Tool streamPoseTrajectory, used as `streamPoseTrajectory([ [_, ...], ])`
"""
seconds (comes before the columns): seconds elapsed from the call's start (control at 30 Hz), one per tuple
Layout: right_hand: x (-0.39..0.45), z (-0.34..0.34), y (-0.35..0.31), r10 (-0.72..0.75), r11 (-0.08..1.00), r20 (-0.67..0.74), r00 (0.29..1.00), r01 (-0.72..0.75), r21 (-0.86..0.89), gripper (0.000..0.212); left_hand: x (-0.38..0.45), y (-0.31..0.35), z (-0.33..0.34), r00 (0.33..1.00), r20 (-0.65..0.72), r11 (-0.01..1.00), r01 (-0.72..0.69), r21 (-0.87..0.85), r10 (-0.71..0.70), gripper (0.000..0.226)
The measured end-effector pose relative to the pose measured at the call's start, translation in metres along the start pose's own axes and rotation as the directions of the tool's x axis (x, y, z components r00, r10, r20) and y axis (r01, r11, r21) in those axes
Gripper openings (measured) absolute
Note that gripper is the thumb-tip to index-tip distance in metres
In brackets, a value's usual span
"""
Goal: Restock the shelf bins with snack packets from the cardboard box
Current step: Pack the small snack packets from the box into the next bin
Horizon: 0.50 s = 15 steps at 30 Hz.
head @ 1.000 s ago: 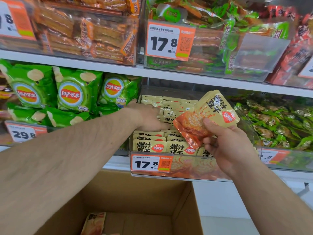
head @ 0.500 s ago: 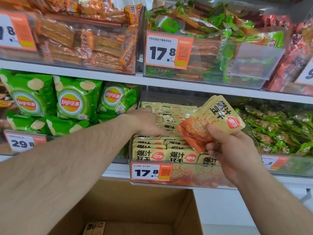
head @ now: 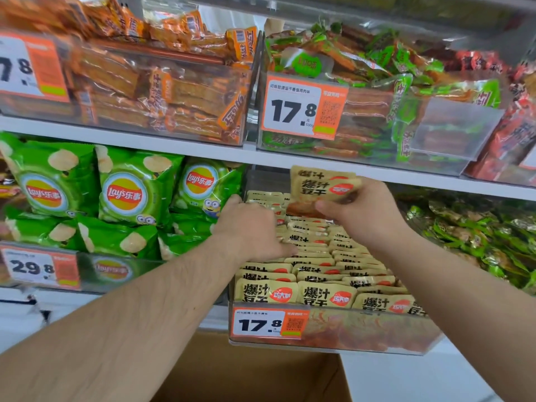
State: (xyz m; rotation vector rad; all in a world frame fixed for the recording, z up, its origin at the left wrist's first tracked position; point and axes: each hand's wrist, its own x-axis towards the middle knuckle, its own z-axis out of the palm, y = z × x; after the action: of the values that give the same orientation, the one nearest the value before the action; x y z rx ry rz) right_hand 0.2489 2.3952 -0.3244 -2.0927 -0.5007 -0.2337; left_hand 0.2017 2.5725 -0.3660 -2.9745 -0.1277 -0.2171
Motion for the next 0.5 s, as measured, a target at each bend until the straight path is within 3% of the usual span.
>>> streamPoseTrajectory([
  [0.1,0.015,0.018,-0.011,-0.083,0.986,0.09,0.992,0.095,-0.138,0.02,-0.002,0.0,0.0,0.999,-0.025,1.0,0.029,-0.006,-0.029,0.079],
  [0.27,0.03,0.043,-0.007,-0.073,0.974,0.204,0.976,0.114,-0.197,0.015,-0.003,0.001,0.0,0.997,-0.065,0.999,0.037,-0.025,-0.039,0.071],
  [0.5,0.046,0.077,-0.001,0.06,0.995,0.255,0.965,-0.078,0.061,0.02,-0.003,0.002,0.003,0.995,-0.088,0.998,0.043,-0.039,-0.047,0.072],
])
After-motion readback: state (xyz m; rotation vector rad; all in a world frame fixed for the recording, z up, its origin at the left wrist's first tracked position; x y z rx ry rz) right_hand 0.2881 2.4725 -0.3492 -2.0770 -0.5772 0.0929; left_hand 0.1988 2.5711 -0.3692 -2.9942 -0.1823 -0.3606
